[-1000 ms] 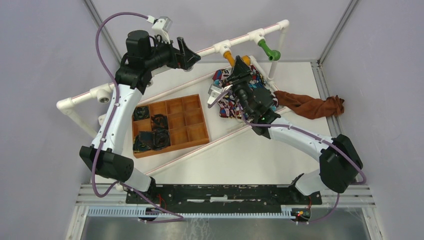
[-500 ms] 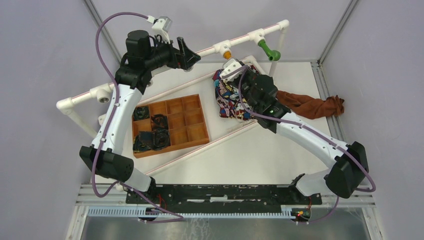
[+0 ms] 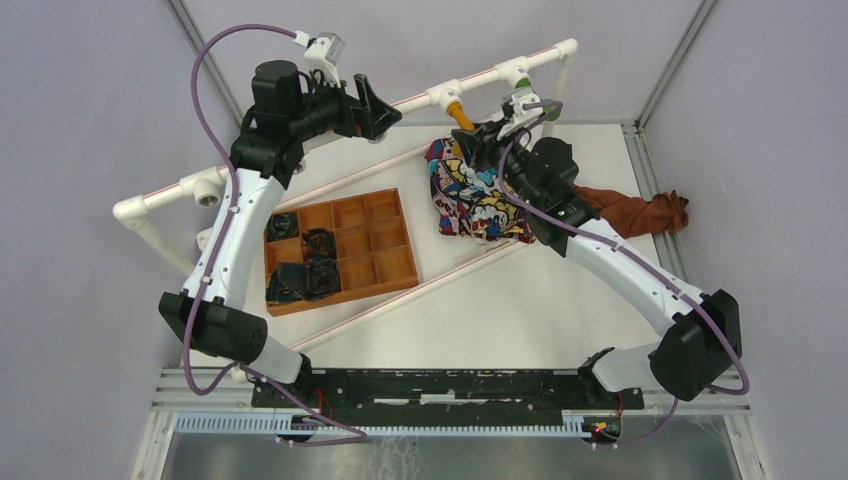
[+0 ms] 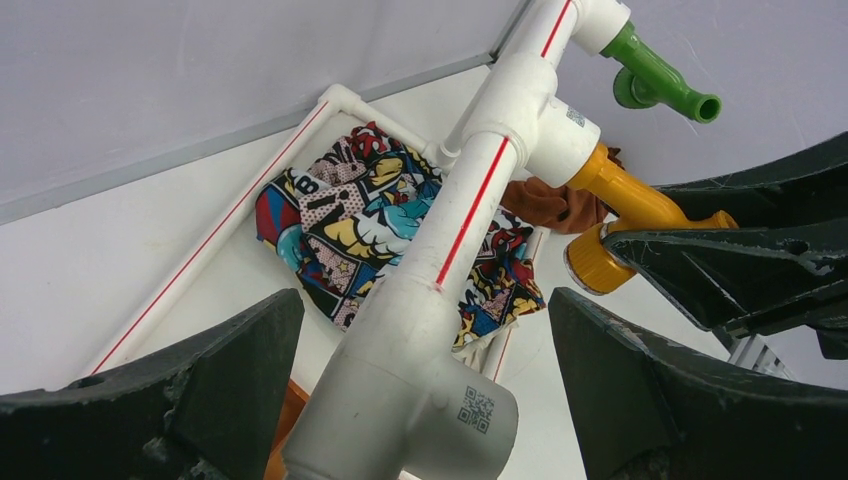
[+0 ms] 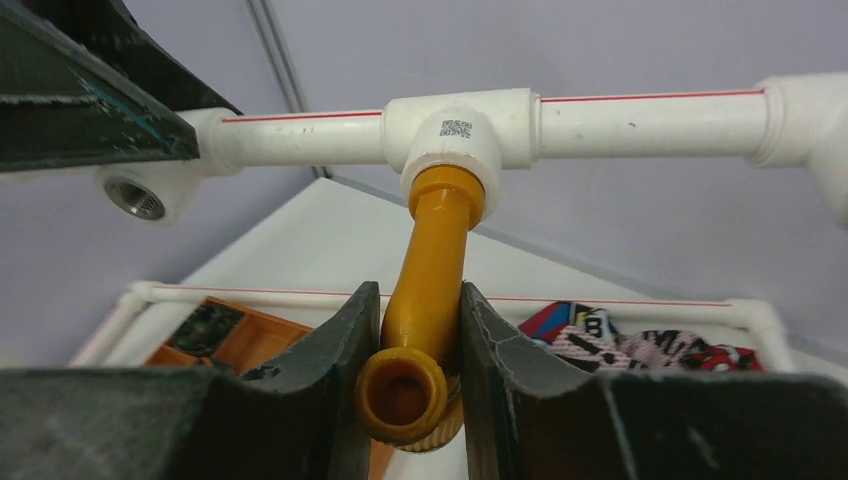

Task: Install the water faucets
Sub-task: Screw the water faucet onto the adaptor.

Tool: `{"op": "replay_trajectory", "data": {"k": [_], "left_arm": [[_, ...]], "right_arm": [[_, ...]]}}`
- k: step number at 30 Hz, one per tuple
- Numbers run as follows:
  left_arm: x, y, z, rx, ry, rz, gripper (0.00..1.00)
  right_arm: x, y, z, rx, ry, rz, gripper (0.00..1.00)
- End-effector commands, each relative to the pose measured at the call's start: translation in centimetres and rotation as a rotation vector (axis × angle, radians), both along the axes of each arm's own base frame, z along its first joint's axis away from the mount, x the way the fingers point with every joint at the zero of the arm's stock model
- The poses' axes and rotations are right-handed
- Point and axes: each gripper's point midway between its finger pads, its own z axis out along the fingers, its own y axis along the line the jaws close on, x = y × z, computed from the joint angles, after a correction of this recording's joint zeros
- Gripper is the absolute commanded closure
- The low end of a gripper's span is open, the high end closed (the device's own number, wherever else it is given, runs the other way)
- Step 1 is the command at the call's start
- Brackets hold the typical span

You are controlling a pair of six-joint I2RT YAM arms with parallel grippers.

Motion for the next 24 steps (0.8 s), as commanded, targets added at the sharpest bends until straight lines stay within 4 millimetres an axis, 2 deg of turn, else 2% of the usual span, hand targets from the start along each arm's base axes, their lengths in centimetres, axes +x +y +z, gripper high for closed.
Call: {"op": "replay_trajectory", "data": {"k": [1,13,17,21,24], "left_arm": [[-1.3,-0.5,-3.2,0.008,0.146,-0.021,0.00],[-1.4,-0.4,-3.3,0.013,0.145,-0.019,0.00],[-1.4,-0.5,-3.2,0.012,0.146,-0.019,0.00],[-1.5,-0.3,-3.2,0.015,0.145,-0.015,0.00],[-1.5,-0.3,-3.2,0.018,0.143,-0.014,0.00]], "right_arm": [[-4.9,2.1,8.3,0.401,-0.016,0.305,1.00],[-7.0,0.5,9.7,0.976,0.255,0.665,1.00],[-7.5,0.4,10.3,1.063,0.299,0.761,1.00],[-6.5,0.5,9.0,1.009,0.316,0.671,0.56],[-5.3,-0.1,7.4,0.914,0.305,0.511,0.35]]}}
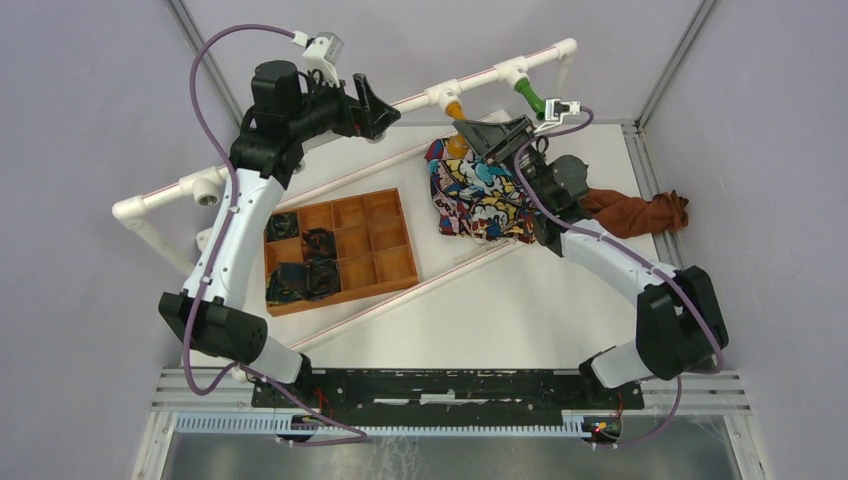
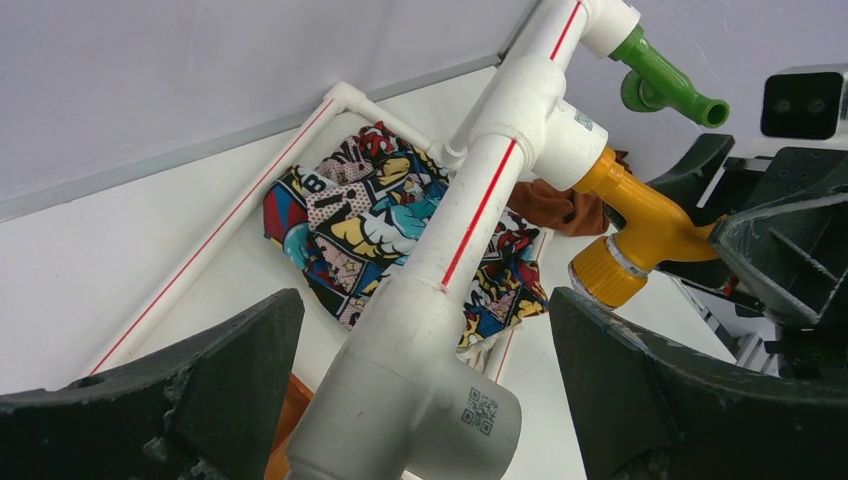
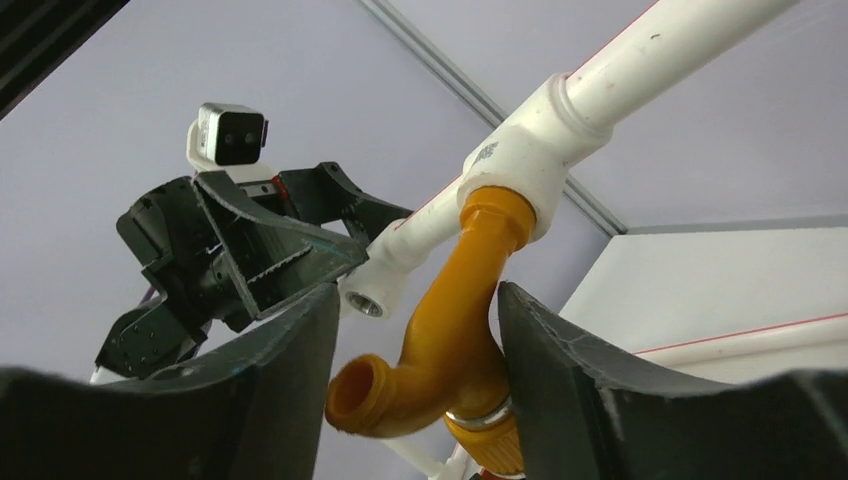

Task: Install the water faucets
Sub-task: Screw the water faucet onto the adaptor.

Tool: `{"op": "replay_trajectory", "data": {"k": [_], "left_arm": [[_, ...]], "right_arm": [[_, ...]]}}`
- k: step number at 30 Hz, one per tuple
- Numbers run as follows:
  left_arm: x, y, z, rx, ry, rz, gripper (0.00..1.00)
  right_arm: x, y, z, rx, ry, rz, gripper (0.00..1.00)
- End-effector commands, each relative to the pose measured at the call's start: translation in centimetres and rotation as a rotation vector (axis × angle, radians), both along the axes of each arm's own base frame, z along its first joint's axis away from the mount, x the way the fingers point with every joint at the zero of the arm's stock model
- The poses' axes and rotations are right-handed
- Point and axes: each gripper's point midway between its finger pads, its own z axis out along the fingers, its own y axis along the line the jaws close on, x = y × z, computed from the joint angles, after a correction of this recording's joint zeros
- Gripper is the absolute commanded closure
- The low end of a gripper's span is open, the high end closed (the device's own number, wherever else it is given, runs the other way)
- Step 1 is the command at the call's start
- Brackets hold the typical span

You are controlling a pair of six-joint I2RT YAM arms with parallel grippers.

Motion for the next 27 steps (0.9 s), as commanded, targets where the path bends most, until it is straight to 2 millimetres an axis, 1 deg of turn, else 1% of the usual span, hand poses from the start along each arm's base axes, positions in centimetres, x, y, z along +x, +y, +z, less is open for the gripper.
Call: {"op": "replay_trajectory", "data": {"k": [1,3,6,9,11,16,20,22,23,27], "left_arm": [[-1.8,-0.6,-3.4,0.014,0.156,-0.033,0.00],[-1.8,-0.6,-3.4,0.013,0.156,-0.036,0.00],[-1.8,-0.6,-3.3,0.013,0.154,-0.037,0.00],[-1.8,-0.7,-3.3,0.011,0.154,-0.038,0.00],[-1.7,-0.7,-3.4,0.009,0.156,-0.039,0.00],[-1.5,-1.0,-3.6,-0.005,0.165,-0.048,0.00],[-1.5,-1.0,-3.8,-0.002,0.171,-0.045,0.00],[-1.6,-1.0,-3.7,-0.004,0.170,-0.048,0.00],[-1.6,-1.0,-3.7,-0.003,0.170,-0.046,0.00],[-1.7,-0.9,-3.8,-0.002,0.170,-0.043,0.00]], "right_arm": [[-4.0,-0.7,5.0,0.108,0.010,0.082,0.30],[-3.0,-1.7,3.8,0.018,0.044,-0.025,0.19],[-2.3,-3.2,3.3,-0.100,0.049,-0.152,0.10],[-1.7,-4.2,2.6,-0.208,0.051,-0.238,0.07],[-1.5,-4.4,2.0,-0.259,0.061,-0.256,0.06],[-1.4,-3.3,1.4,-0.306,0.047,-0.218,0.06],[-1.3,-2.4,1.2,-0.337,0.029,-0.207,0.12],[-1.3,-2.1,1.3,-0.342,0.022,-0.203,0.18],[-1.4,-2.0,1.5,-0.340,0.016,-0.200,0.25],[-1.2,-1.3,1.7,-0.330,0.017,-0.193,0.47]]}}
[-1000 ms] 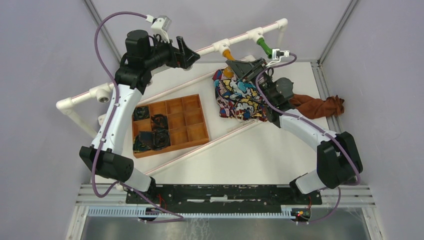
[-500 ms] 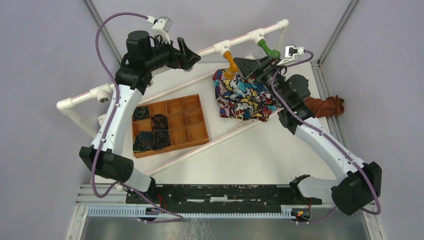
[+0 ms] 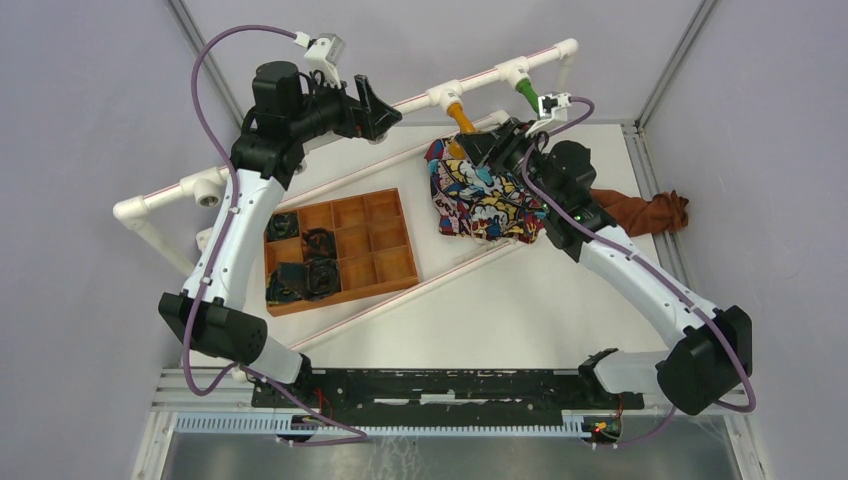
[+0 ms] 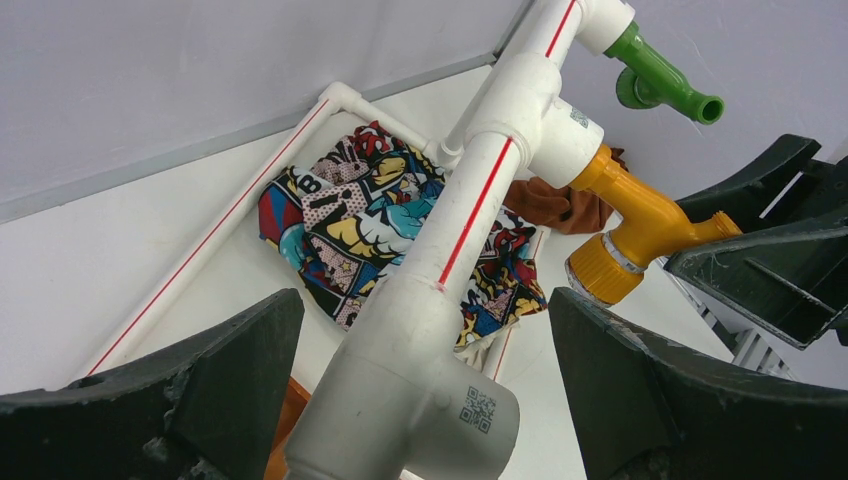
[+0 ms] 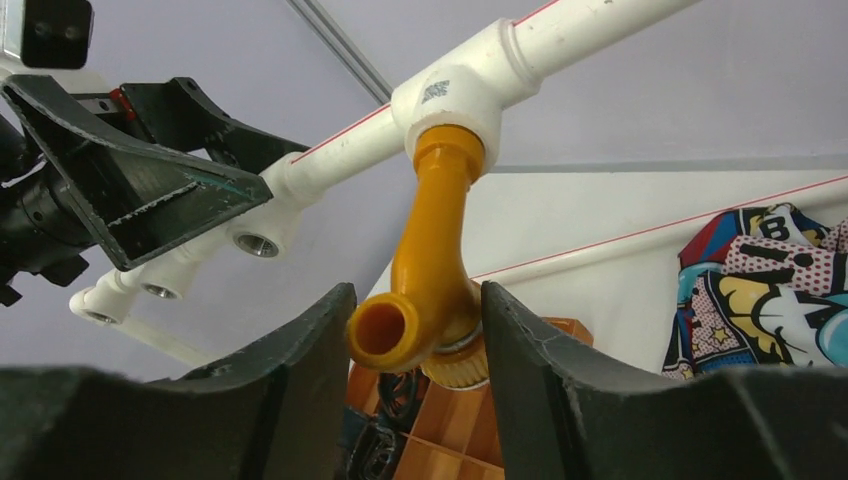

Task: Install the water faucets
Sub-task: Screw the water faucet onto the adaptor, then reset both arms

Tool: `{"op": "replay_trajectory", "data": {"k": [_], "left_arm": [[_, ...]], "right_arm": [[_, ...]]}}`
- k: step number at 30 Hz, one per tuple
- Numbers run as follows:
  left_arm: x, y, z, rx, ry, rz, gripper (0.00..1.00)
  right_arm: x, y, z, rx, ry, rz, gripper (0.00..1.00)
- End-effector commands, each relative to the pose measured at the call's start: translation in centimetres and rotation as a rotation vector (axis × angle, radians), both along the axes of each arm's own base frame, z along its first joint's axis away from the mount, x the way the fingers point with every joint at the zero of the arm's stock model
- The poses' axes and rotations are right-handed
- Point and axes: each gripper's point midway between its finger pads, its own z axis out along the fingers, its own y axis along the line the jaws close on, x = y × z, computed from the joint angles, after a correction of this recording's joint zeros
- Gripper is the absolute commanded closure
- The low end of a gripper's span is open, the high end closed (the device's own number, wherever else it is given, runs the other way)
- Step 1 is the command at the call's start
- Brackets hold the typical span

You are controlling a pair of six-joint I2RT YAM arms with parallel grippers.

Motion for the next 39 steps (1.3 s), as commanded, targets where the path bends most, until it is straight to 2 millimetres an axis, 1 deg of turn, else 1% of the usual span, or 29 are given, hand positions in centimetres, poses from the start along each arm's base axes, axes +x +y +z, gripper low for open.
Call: {"op": "replay_trajectory", "data": {"k": [1,3,6,8,9,15,16,19,21,22,23,25,26,27,28,29,30,31,34,36,39], "left_arm": [[-1.4,-0.6,-3.6,-0.001,0.159,-0.029,0.00],[-1.4,-0.6,-3.7,-0.002,0.160,-0.029,0.00],[-1.5,-0.6,-3.7,-0.003,0.161,-0.029,0.00],[-1.5,-0.6,-3.9,-0.002,0.163,-0.030,0.00],[-1.5,-0.6,-3.9,-0.001,0.163,-0.030,0.00],[-1.3,-0.3,-4.3,0.006,0.160,-0.010,0.00],[-1.3,-0.3,-4.3,0.006,0.158,-0.011,0.00],[-1.4,-0.2,-4.1,0.008,0.152,-0.008,0.00],[-1.3,-0.1,-3.6,0.011,0.135,0.000,0.00],[-1.1,0.0,-3.2,0.012,0.123,0.004,0.00],[-0.9,0.0,-2.7,0.012,0.109,0.009,0.00],[-0.6,0.0,-1.8,0.009,0.088,0.015,0.00],[-0.5,0.0,-1.3,0.006,0.079,0.015,0.00],[-0.4,0.0,-0.8,0.004,0.068,0.015,0.00],[-0.3,0.0,-0.4,0.002,0.057,0.019,0.00],[-0.1,0.1,0.1,0.003,0.039,0.028,0.00],[0.2,0.3,0.5,0.003,0.021,0.039,0.00],[0.5,0.4,1.0,0.003,0.002,0.054,0.00],[1.6,0.6,2.9,-0.009,-0.063,0.082,0.00],[2.1,0.7,4.6,-0.013,-0.100,0.090,0.00],[2.4,1.2,7.7,-0.025,-0.168,0.126,0.00]], "right_arm": [[-0.2,0.4,3.7,0.038,-0.083,0.002,0.51],[-0.1,0.5,3.9,0.047,-0.079,0.003,0.59],[-0.1,0.7,4.0,0.069,-0.064,0.011,0.74],[-0.2,0.7,3.9,0.105,-0.042,0.016,0.93],[-0.4,0.8,4.0,0.135,-0.028,0.024,0.99],[-1.7,1.6,4.8,0.333,0.057,0.118,1.00],[-1.9,1.7,4.8,0.370,0.073,0.133,1.00],[-2.3,1.8,5.7,0.457,0.090,0.169,1.00],[-2.2,1.6,6.0,0.489,0.102,0.165,1.00],[-2.1,1.6,6.0,0.490,0.103,0.159,0.96],[-2.0,1.5,6.2,0.486,0.099,0.150,0.75],[-1.8,1.3,6.0,0.456,0.100,0.129,0.42],[-1.7,1.2,5.5,0.428,0.103,0.113,0.32],[-1.7,1.0,5.2,0.405,0.106,0.093,0.24],[-1.5,0.6,4.5,0.369,0.112,0.058,0.18],[-1.5,0.0,4.2,0.346,0.111,0.028,0.12],[-1.4,-0.5,3.5,0.325,0.124,-0.006,0.10],[-1.5,-1.1,3.3,0.300,0.109,-0.028,0.09],[-2.1,-2.5,3.9,0.222,0.048,-0.083,0.06],[-2.5,-3.6,4.2,0.124,0.007,-0.127,0.03],[-3.2,-5.8,4.3,-0.069,-0.057,-0.208,0.02]]}}
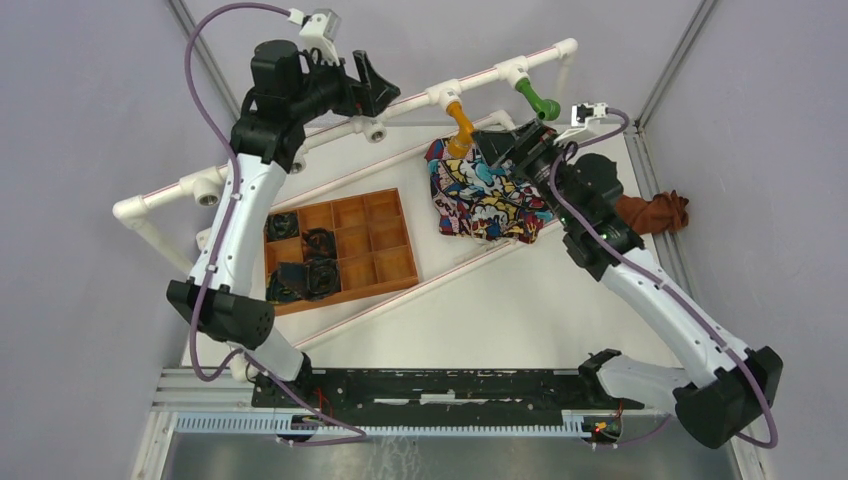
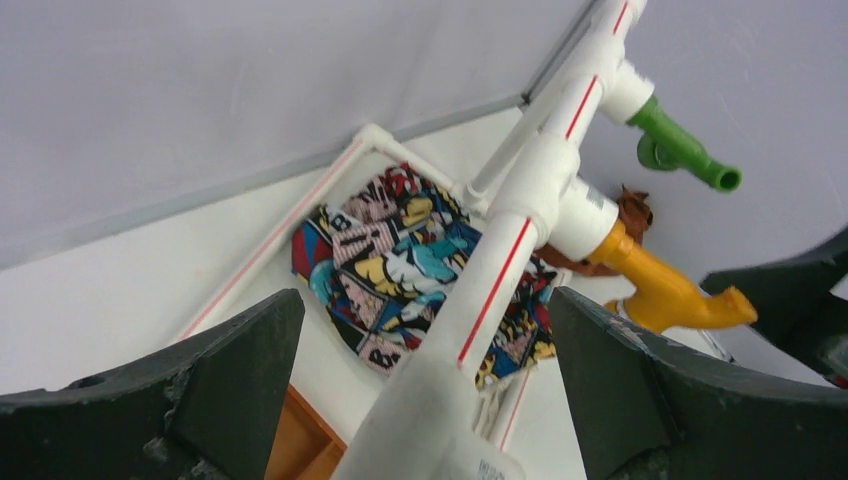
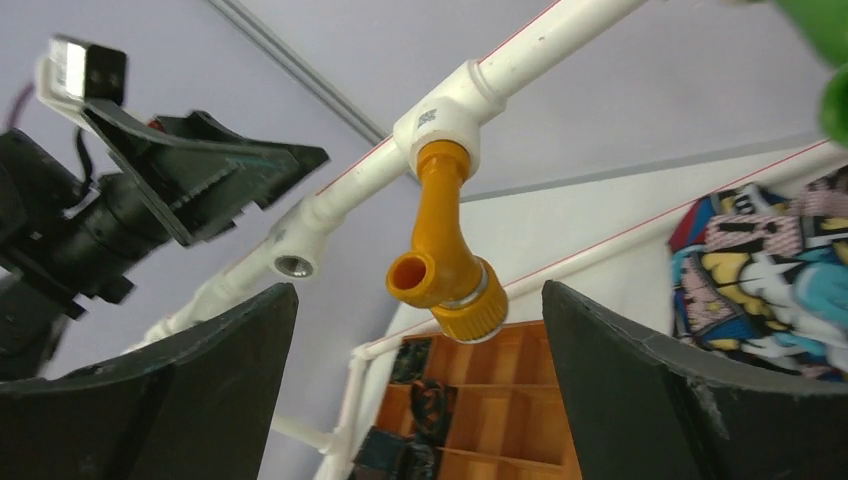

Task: Install the water faucets
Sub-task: Reset both arms

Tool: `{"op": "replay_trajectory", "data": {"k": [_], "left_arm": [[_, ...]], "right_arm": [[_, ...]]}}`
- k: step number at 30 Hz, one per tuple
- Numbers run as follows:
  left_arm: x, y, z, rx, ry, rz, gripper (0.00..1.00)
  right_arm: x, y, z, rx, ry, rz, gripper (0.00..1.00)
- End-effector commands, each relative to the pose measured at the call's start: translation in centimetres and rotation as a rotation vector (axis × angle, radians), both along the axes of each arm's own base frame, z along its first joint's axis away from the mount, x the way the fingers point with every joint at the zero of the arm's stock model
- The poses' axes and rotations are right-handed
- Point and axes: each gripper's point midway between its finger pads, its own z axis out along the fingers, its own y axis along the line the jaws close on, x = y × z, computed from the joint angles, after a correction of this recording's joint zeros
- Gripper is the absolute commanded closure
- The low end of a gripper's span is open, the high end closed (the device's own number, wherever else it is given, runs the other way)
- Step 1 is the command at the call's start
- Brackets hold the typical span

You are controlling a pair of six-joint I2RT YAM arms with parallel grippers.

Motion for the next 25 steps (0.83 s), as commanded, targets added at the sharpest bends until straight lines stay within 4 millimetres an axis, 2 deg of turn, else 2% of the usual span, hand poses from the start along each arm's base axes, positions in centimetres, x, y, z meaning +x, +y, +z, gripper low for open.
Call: {"op": "replay_trajectory", "data": {"k": [1,4,6,8,11,14,17,20,22,25], "left_arm": [[0.5,1.4,7.0,-0.039,-0.156,0.105,0.00],[-0.1,3.5,9.5,-0.042,-0.188,0.220,0.00],[-1.6,4.5,10.1,-0.036,-0.192,0.253,0.00],[-2.7,5.5,9.5,-0.034,-0.183,0.300,0.00],[-4.3,7.2,7.7,-0.017,-0.161,0.366,0.00],[-6.6,8.6,6.5,0.007,-0.134,0.410,0.00],[-9.0,9.0,5.6,-0.012,-0.114,0.407,0.00],[-11.3,9.3,4.5,-0.018,-0.118,0.395,0.00],[-11.7,9.5,2.5,-0.011,-0.102,0.400,0.00],[-12.1,9.3,1.1,0.001,-0.078,0.380,0.00]], "right_arm": [[-1.3,-4.5,1.4,-0.331,-0.116,-0.169,0.02],[-1.8,-9.6,0.1,-0.537,-0.060,-0.368,0.02],[-2.5,-13.2,-0.1,-0.655,-0.007,-0.503,0.02],[-3.5,-16.4,0.6,-0.727,0.037,-0.630,0.02],[-5.0,-19.8,1.4,-0.805,0.073,-0.766,0.02],[-6.1,-22.0,1.2,-0.846,0.081,-0.858,0.02],[-6.7,-23.1,-0.2,-0.883,0.106,-0.907,0.02],[-6.8,-23.2,-1.8,-0.890,0.139,-0.905,0.02],[-6.8,-23.0,-3.1,-0.883,0.141,-0.887,0.02],[-6.7,-22.4,-4.5,-0.890,0.144,-0.852,0.02]]}}
